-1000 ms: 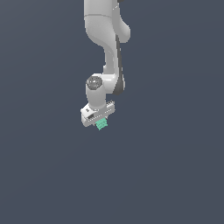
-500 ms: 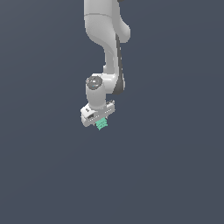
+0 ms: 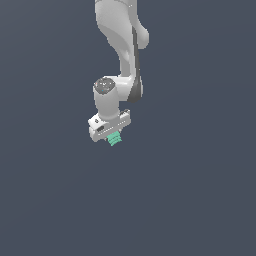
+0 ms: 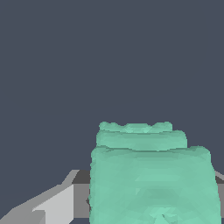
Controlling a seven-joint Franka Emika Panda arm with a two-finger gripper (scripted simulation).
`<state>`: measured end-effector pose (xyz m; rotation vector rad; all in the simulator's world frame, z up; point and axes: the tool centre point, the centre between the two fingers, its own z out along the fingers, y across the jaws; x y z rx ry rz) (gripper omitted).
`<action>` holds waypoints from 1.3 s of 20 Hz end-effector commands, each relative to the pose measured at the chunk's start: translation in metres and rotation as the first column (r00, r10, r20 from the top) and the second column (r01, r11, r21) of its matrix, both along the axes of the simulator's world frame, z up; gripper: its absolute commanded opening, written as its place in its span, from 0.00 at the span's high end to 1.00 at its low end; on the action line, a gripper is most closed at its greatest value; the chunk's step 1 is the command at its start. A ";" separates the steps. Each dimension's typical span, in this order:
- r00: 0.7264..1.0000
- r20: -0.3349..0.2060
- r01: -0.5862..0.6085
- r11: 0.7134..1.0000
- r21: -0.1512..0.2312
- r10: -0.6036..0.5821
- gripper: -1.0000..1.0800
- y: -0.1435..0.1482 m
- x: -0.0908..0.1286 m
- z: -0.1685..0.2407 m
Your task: Pick up the object and move it to a goal position.
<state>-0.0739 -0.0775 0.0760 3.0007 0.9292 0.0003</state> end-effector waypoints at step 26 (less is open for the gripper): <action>1.000 0.000 -0.001 1.000 0.001 0.001 1.00 -0.029 0.062 0.247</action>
